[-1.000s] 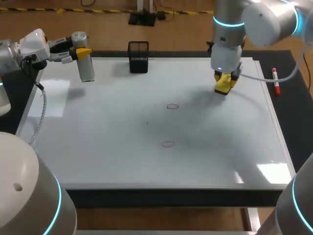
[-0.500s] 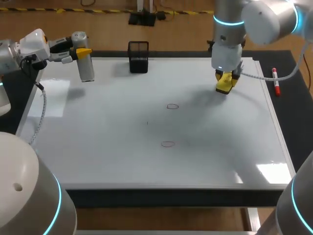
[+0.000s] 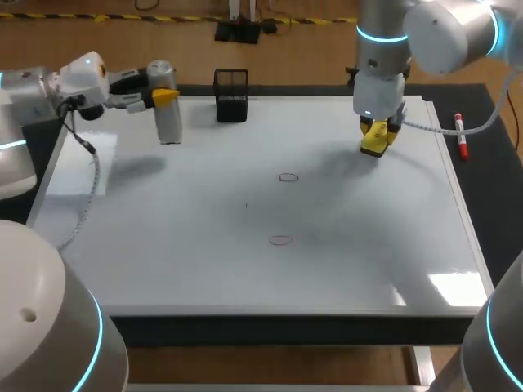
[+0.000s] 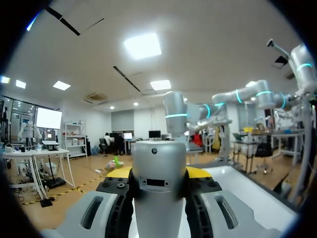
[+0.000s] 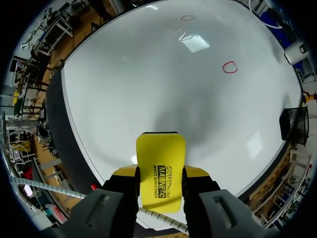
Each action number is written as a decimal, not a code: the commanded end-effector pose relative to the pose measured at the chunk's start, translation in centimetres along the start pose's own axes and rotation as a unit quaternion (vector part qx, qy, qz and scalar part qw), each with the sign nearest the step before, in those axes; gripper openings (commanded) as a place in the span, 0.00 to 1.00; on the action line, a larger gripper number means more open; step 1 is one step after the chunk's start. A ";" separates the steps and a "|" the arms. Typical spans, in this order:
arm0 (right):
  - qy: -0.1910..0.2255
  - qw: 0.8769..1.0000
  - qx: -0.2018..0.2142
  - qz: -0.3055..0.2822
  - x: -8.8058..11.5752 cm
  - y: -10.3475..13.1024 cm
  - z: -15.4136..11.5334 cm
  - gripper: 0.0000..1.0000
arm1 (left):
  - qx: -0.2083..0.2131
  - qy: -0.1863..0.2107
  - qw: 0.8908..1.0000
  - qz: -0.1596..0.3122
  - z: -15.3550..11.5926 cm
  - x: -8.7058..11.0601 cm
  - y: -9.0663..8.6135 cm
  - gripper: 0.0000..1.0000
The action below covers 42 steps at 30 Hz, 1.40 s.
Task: Pick up the inspection probe, press it on each red-marked spot on the whiteboard one by one, put down the probe, pick up the eraser, and wipe off all the red marks.
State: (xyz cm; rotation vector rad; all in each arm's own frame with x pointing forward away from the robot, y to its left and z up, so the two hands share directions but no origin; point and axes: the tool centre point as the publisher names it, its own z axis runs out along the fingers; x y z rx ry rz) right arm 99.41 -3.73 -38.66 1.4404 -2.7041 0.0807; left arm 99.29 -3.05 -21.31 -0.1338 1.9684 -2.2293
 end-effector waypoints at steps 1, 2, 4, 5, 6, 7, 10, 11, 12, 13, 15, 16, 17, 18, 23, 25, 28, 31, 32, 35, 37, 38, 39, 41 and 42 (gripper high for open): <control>0.002 1.000 0.001 -0.001 0.0 -0.1 -0.1 0.00 | 0.008 -0.010 1.000 -0.002 2.9 1.5 0.2 0.00; 0.002 1.000 0.001 -0.001 0.0 -0.1 -0.1 0.00 | 0.010 -0.008 1.000 -0.003 3.5 2.0 0.2 0.00; 0.002 1.000 0.001 -0.001 0.0 -0.1 -0.1 0.00 | 0.016 -0.006 1.000 -0.006 4.8 2.9 0.2 0.00; 0.002 1.000 0.001 -0.001 0.0 -0.1 -0.1 0.00 | 0.022 -0.005 1.000 -0.006 5.4 3.4 0.2 0.00; 0.002 1.000 0.001 -0.001 0.0 -0.1 -0.1 0.00 | 0.022 -0.005 1.000 -0.006 5.9 3.8 0.2 0.00; 0.002 1.000 0.001 -0.001 0.0 -0.1 -0.1 0.00 | 0.022 -0.004 1.000 -0.007 6.5 4.3 0.3 0.00; 0.002 1.000 0.001 -0.001 0.0 -0.1 -0.1 0.00 | 0.025 0.004 1.000 -0.009 8.3 5.6 0.5 0.00; 0.002 1.000 0.001 -0.001 0.0 -0.1 -0.1 0.00 | 0.025 0.007 1.000 -0.010 8.8 5.9 0.5 0.00; 0.002 1.000 0.001 -0.001 0.0 -0.1 -0.1 0.00 | 0.027 0.010 1.000 -0.011 9.2 6.1 0.6 0.00; 0.002 1.000 0.001 -0.001 0.0 -0.1 -0.1 0.00 | 0.028 0.012 0.999 -0.011 9.7 6.4 0.6 0.00; 0.002 1.000 0.001 -0.001 0.0 -0.1 -0.1 0.00 | 0.031 0.015 0.999 -0.013 10.5 6.9 0.7 0.00; 0.002 1.000 0.001 -0.001 0.0 -0.1 -0.1 0.00 | 0.030 0.019 0.999 -0.014 10.9 7.1 0.8 0.00; 0.002 1.000 0.001 -0.001 0.0 -0.1 -0.1 0.00 | 0.030 0.022 0.999 -0.017 11.4 7.2 0.9 0.00; 0.002 1.000 0.001 -0.001 0.0 -0.1 -0.1 0.00 | 0.031 0.023 0.999 -0.019 11.8 7.4 1.1 0.00; 0.002 1.000 0.001 -0.001 0.0 -0.1 -0.1 0.00 | 0.031 0.030 0.999 -0.027 14.4 8.2 1.9 0.00; 0.002 1.000 0.001 -0.001 0.0 -0.1 -0.1 0.00 | 0.030 0.034 0.999 -0.029 15.4 8.5 2.3 0.00; 0.002 1.000 0.001 -0.001 0.0 -0.1 -0.1 0.00 | 0.028 0.040 0.998 -0.031 16.8 8.9 2.8 0.00; 0.002 1.000 0.001 -0.001 0.0 -0.1 -0.1 0.00 | 0.028 0.047 0.998 -0.035 17.9 9.2 3.4 0.00; 0.002 1.000 0.001 -0.001 0.0 -0.1 -0.1 0.00 | 0.027 0.048 0.998 -0.035 18.2 9.4 3.5 0.00; 0.002 1.000 0.001 -0.001 0.0 -0.1 -0.1 0.00 | 0.027 0.053 0.998 -0.037 18.9 9.7 3.9 0.00; 0.002 1.000 0.001 -0.001 0.0 -0.1 -0.1 0.00 | 0.027 0.055 0.997 -0.038 19.3 9.9 4.1 0.00; 0.002 1.000 0.001 -0.001 0.0 -0.1 -0.1 0.00 | 0.027 0.057 0.997 -0.038 19.5 9.9 4.2 0.00; 0.002 1.000 0.001 -0.001 0.0 -0.1 -0.1 0.00 | 0.028 0.059 0.997 -0.039 19.7 10.0 4.3 0.00; 0.002 1.000 0.001 -0.001 0.0 -0.1 -0.1 0.00 | 0.030 0.063 0.997 -0.040 20.1 10.2 4.5 0.00; 0.002 1.000 0.001 -0.001 0.0 -0.1 -0.1 0.00 | 0.030 0.065 0.997 -0.040 20.4 10.2 4.6 0.00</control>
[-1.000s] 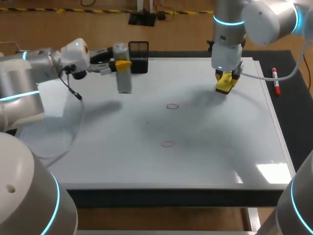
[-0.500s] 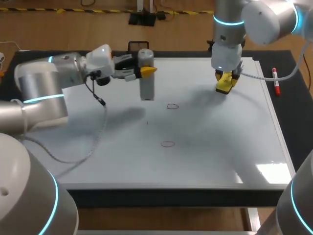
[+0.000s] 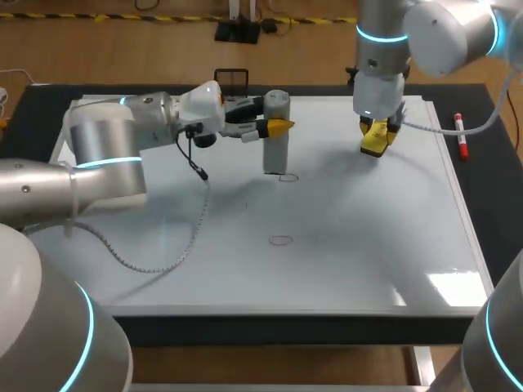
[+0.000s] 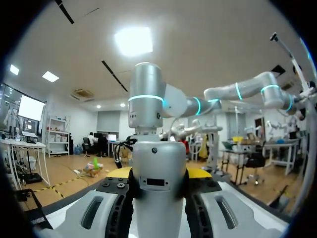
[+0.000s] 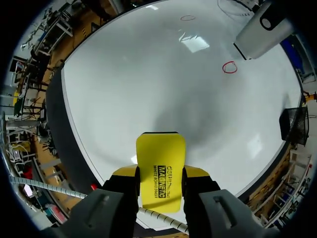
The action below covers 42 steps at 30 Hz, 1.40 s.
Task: Pick up the inspection probe, press it on each red-marked spot on the whiteboard one by one, put down the probe, pick up the eraser, and wipe off all the red marks.
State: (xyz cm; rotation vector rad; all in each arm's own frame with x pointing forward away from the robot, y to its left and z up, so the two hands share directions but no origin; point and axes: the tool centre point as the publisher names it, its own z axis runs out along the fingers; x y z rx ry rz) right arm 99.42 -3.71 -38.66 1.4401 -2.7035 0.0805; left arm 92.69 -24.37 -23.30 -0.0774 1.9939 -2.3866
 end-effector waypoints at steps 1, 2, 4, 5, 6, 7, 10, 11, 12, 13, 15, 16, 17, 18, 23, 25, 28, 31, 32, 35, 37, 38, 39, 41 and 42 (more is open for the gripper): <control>0.002 1.000 0.001 -0.001 0.0 -0.1 -0.1 0.00 | 0.003 0.008 1.000 -0.002 1.1 -0.4 0.7 0.00; 0.002 1.000 0.001 -0.001 0.0 -0.1 -0.1 0.00 | 0.003 0.009 1.000 -0.003 1.2 -0.4 0.9 0.00; 0.002 1.000 0.001 -0.001 0.0 -0.1 -0.1 0.00 | 0.002 0.009 1.000 -0.004 1.4 -0.5 1.1 0.00; 0.002 1.000 0.001 -0.001 0.0 -0.1 -0.1 0.00 | 0.002 0.009 1.000 -0.004 1.5 -0.6 1.2 0.00; 0.002 1.000 0.001 -0.001 0.0 -0.1 -0.1 0.00 | 0.002 0.009 1.000 -0.004 1.5 -0.6 1.3 0.00; 0.002 1.000 0.001 -0.001 0.0 -0.1 -0.1 0.00 | 0.002 0.008 1.000 -0.005 1.5 -0.7 1.3 0.00; 0.002 1.000 0.001 -0.001 0.0 -0.1 -0.1 0.00 | 0.001 0.008 1.000 -0.004 1.7 -0.8 1.6 0.00; 0.002 1.000 0.001 -0.001 0.0 -0.1 -0.1 0.00 | 0.000 0.009 1.000 -0.004 1.7 -0.8 1.7 0.00; 0.002 1.000 0.001 -0.001 0.0 -0.1 -0.1 0.00 | -0.001 0.009 1.000 -0.005 1.7 -0.8 1.9 0.00; 0.002 1.000 0.001 -0.001 0.0 -0.1 -0.1 0.00 | -0.002 0.009 1.000 -0.005 1.8 -0.9 2.1 0.00; 0.002 1.000 0.001 -0.001 0.0 -0.1 -0.1 0.00 | -0.005 0.011 1.000 -0.007 1.9 -0.9 2.4 0.00; 0.002 1.000 0.001 -0.001 0.0 -0.1 -0.1 0.00 | -0.006 0.011 1.000 -0.008 2.0 -1.0 2.6 0.00; 0.002 1.000 0.001 -0.001 0.0 -0.1 -0.1 0.00 | -0.008 0.012 1.000 -0.009 2.0 -1.0 2.6 0.00; 0.002 1.000 0.001 -0.001 0.0 -0.1 -0.1 0.00 | -0.010 0.013 1.000 -0.009 2.1 -1.0 2.8 0.00; 0.002 1.000 0.001 -0.001 0.0 -0.1 -0.1 0.00 | -0.015 0.015 1.000 -0.011 2.1 -1.0 3.2 0.00; 0.002 1.000 0.001 -0.001 0.0 -0.1 -0.1 0.00 | -0.018 0.016 1.000 -0.011 2.1 -1.0 3.3 0.00; 0.002 1.000 0.001 -0.001 0.0 -0.1 -0.1 0.00 | -0.019 0.017 1.000 -0.012 2.0 -1.0 3.5 0.00; 0.002 1.000 0.001 -0.001 0.0 -0.1 -0.1 0.00 | -0.019 0.018 1.000 -0.012 2.0 -1.0 3.6 0.00; 0.002 1.000 0.001 -0.001 0.0 -0.1 -0.1 0.00 | -0.020 0.019 1.000 -0.011 2.0 -1.0 3.6 0.00; 0.002 1.000 0.001 -0.001 0.0 -0.1 -0.1 0.00 | -0.021 0.020 1.000 -0.010 1.9 -1.0 3.9 0.00; 0.002 1.000 0.001 -0.001 0.0 -0.1 -0.1 0.00 | -0.017 0.021 1.000 -0.012 1.8 -1.0 4.0 0.00; 0.002 1.000 0.001 -0.001 0.0 -0.1 -0.1 0.00 | -0.019 0.022 1.000 -0.011 1.8 -0.9 4.1 0.00; 0.002 1.000 0.001 -0.001 0.0 -0.1 -0.1 0.00 | -0.020 0.023 0.999 -0.010 1.8 -0.9 4.1 0.00; 0.002 1.000 0.001 -0.001 0.0 -0.1 -0.1 0.00 | -0.021 0.024 0.999 -0.010 1.7 -0.9 4.1 0.00; 0.002 1.000 0.001 -0.001 0.0 -0.1 -0.1 0.00 | -0.022 0.024 0.999 -0.009 1.7 -0.9 4.1 0.00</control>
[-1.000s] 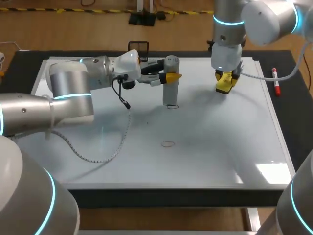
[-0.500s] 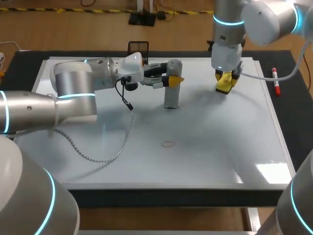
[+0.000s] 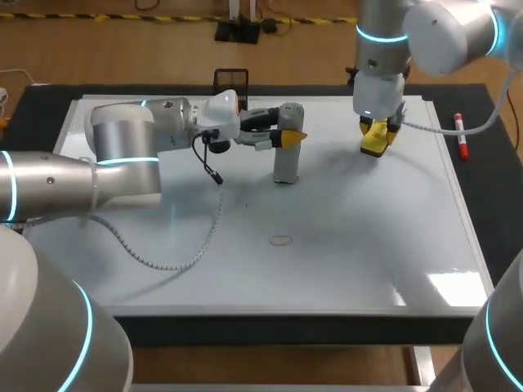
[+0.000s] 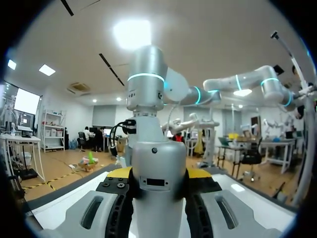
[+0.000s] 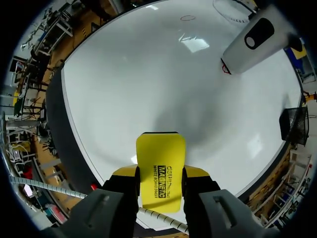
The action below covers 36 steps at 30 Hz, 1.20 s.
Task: Pick up the inspection probe, press it on each red-marked spot on the whiteboard one by one, put down the probe, pick up the eraser, and wipe off all the red marks.
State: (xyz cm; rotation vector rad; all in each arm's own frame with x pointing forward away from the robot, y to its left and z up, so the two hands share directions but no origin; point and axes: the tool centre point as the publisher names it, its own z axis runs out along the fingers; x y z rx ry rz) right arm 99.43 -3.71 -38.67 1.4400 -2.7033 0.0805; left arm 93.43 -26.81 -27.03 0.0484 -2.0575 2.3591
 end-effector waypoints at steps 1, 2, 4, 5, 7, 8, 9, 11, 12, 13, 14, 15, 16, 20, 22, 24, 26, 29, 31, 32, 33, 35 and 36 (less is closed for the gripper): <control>0.001 1.000 0.001 -0.001 0.0 -0.1 -0.1 0.00 | -0.005 0.003 1.000 0.002 -0.2 -0.3 0.0 0.00; 0.001 1.000 0.001 -0.001 0.0 -0.1 -0.1 0.00 | -0.011 0.003 1.000 0.004 -0.2 -0.3 0.0 0.00; 0.001 1.000 0.001 -0.001 0.0 -0.1 -0.1 0.00 | -0.015 0.003 1.000 0.004 -0.3 -0.3 0.0 0.00; 0.001 1.000 0.001 -0.001 0.0 -0.1 -0.1 0.00 | -0.018 0.003 1.000 0.004 -0.3 -0.2 0.1 0.00; 0.001 1.000 0.001 -0.001 0.0 -0.1 -0.1 0.00 | -0.023 0.004 1.000 0.004 -0.4 -0.2 0.2 0.00; 0.001 1.000 0.001 -0.001 0.0 -0.1 -0.1 0.00 | -0.026 0.005 1.000 0.003 -0.4 -0.1 0.2 0.00; 0.001 1.000 0.001 -0.001 0.0 -0.1 -0.1 0.00 | -0.030 0.006 1.000 0.004 -0.5 -0.1 0.3 0.00; 0.001 1.000 0.001 -0.001 0.0 -0.1 -0.1 0.00 | -0.035 0.008 0.999 0.005 -0.5 0.0 0.3 0.00; 0.001 1.000 0.001 -0.001 0.0 -0.1 -0.1 0.00 | -0.039 0.008 0.999 0.006 -0.5 0.0 0.3 0.00; 0.001 1.000 0.001 -0.001 0.0 -0.1 -0.1 0.00 | -0.039 0.009 0.999 0.006 -0.5 0.0 0.3 0.00; 0.001 1.000 0.001 -0.001 0.0 -0.1 -0.1 0.00 | -0.042 0.010 0.999 0.006 -0.5 0.0 0.3 0.00; 0.001 1.000 0.001 -0.001 0.0 -0.1 -0.1 0.00 | -0.047 0.011 0.999 0.007 -0.5 0.0 0.4 0.00; 0.001 1.000 0.001 -0.001 0.0 -0.1 -0.1 0.00 | -0.048 0.012 0.999 0.008 -0.4 0.1 0.4 0.00; 0.001 1.000 0.001 -0.001 0.0 -0.1 -0.1 0.00 | -0.054 0.015 0.998 0.010 -0.3 0.1 0.5 0.00; 0.001 1.000 0.001 -0.001 0.0 -0.1 -0.1 0.00 | -0.056 0.015 0.998 0.009 -0.3 0.1 0.6 0.00; 0.001 1.000 0.001 -0.001 0.0 -0.1 -0.1 0.00 | -0.057 0.015 0.998 0.009 -0.3 0.1 0.6 0.00; 0.001 1.000 0.001 -0.001 0.0 -0.1 -0.1 0.00 | -0.057 0.016 0.998 0.009 -0.3 0.2 0.6 0.00; 0.001 1.000 0.001 -0.001 0.0 -0.1 -0.1 0.00 | -0.058 0.016 0.998 0.009 -0.4 0.2 0.6 0.00; 0.001 1.000 0.001 -0.001 0.0 -0.1 -0.1 0.00 | -0.058 0.016 0.998 0.010 -0.4 0.2 0.6 0.00; 0.001 1.000 0.001 -0.001 0.0 -0.1 -0.1 0.00 | -0.058 0.016 0.998 0.010 -0.4 0.2 0.6 0.00; 0.001 1.000 0.001 -0.001 0.0 -0.1 -0.1 0.00 | -0.058 0.016 0.998 0.010 -0.4 0.2 0.6 0.00; 0.001 1.000 0.001 -0.001 0.0 -0.1 -0.1 0.00 | -0.059 0.015 0.998 0.010 -0.5 0.2 0.5 0.00; 0.001 1.000 0.001 -0.001 0.0 -0.1 -0.1 0.00 | -0.058 0.013 0.998 0.010 -0.5 0.2 0.4 0.00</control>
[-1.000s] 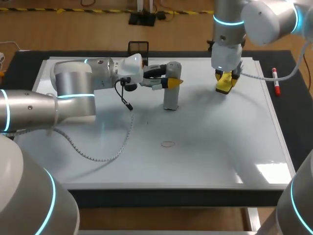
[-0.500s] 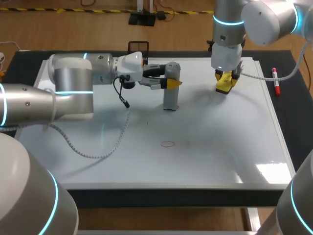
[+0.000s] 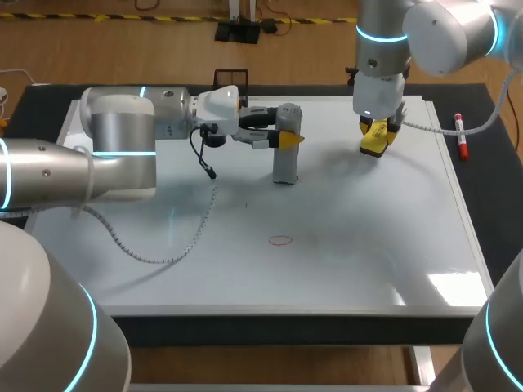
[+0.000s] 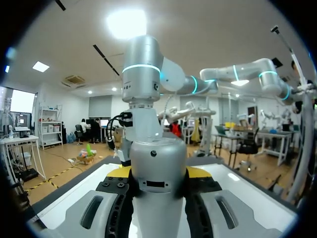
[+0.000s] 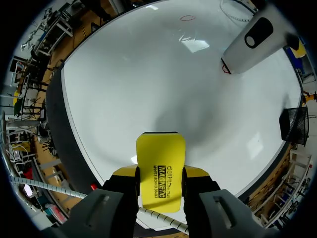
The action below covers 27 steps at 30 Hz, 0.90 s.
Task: Pick up the inspection probe, press it on each red-marked spot on the whiteboard one by one, put down the probe, pick up the eraser, and wipe off all the red marks.
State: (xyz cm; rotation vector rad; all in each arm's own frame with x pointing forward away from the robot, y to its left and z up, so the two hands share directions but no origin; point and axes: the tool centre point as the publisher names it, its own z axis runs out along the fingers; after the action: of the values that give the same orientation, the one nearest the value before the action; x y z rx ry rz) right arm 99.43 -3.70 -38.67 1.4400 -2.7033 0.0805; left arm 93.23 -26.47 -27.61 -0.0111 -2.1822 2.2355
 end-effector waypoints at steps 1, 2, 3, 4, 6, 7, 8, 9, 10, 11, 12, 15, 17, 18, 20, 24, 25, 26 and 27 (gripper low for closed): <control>0.001 1.000 0.001 -0.001 0.0 -0.1 -0.1 0.00 | -0.001 -0.004 1.000 0.000 -0.2 0.1 -0.3 0.00; 0.001 1.000 0.001 -0.001 0.0 -0.1 -0.1 0.00 | 0.000 -0.004 1.000 0.001 -0.3 0.1 -0.5 0.00; 0.001 1.000 0.001 -0.001 0.0 -0.1 -0.1 0.00 | 0.002 -0.005 1.000 0.002 -0.3 0.1 -0.8 0.00; 0.001 1.000 0.001 -0.001 0.0 -0.1 -0.1 0.00 | 0.004 -0.006 1.000 0.003 -0.4 0.1 -1.1 0.00; 0.001 1.000 0.001 -0.001 0.0 -0.1 -0.1 0.00 | 0.007 -0.009 1.000 0.004 -0.7 0.1 -1.7 0.00; 0.001 1.000 0.001 -0.001 0.0 -0.1 -0.1 0.00 | 0.009 -0.010 1.000 0.004 -0.9 0.1 -2.0 0.00; 0.001 1.000 0.001 -0.001 0.0 -0.1 -0.1 0.00 | 0.010 -0.010 1.000 0.005 -1.2 0.1 -2.2 0.00; 0.001 1.000 0.001 -0.001 0.0 -0.1 -0.1 0.00 | 0.011 -0.011 1.000 0.006 -1.5 0.0 -2.5 0.00; 0.001 1.000 0.001 -0.001 0.0 -0.1 -0.1 0.00 | 0.013 -0.014 1.000 0.006 -1.9 -0.1 -2.7 0.00; 0.001 1.000 0.001 -0.001 0.0 -0.1 -0.1 0.00 | 0.015 -0.015 1.000 0.007 -2.2 -0.2 -2.9 0.00; 0.001 1.000 0.001 -0.001 0.0 -0.1 -0.1 0.00 | 0.015 -0.017 1.000 0.008 -2.6 -0.2 -3.1 0.00; 0.001 1.000 0.001 -0.001 0.0 -0.1 -0.1 0.00 | 0.020 -0.025 0.999 0.009 -4.3 -0.5 -3.6 0.00; 0.001 1.000 0.001 -0.001 0.0 -0.1 -0.1 0.00 | 0.040 -0.034 0.999 0.003 -5.8 -0.8 -3.9 0.00; 0.001 1.000 0.001 -0.001 0.0 -0.1 -0.1 0.00 | 0.041 -0.039 0.998 0.003 -6.4 -0.9 -4.0 0.00; 0.001 1.000 0.001 -0.001 0.0 -0.1 -0.1 0.00 | 0.043 -0.048 0.998 0.005 -7.7 -0.9 -4.2 0.00; 0.001 1.000 0.001 -0.001 0.0 -0.1 -0.1 0.00 | 0.049 -0.066 0.997 0.009 -10.6 -1.1 -4.7 0.00; 0.001 1.000 0.001 -0.001 0.0 -0.1 -0.1 0.00 | 0.048 -0.071 0.996 0.011 -11.3 -1.2 -4.8 0.00; 0.001 1.000 0.001 -0.001 0.0 -0.1 -0.1 0.00 | 0.048 -0.075 0.996 0.012 -11.9 -1.2 -4.9 0.00; 0.001 1.000 0.001 -0.001 0.0 -0.1 -0.1 0.00 | 0.049 -0.078 0.996 0.013 -12.6 -1.3 -4.9 0.00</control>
State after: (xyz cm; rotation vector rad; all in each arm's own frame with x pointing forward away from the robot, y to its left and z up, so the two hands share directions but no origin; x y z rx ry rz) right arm 99.44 -3.70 -38.68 1.4399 -2.7032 0.0805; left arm 95.88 -16.33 -23.65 0.1261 -2.1377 2.4300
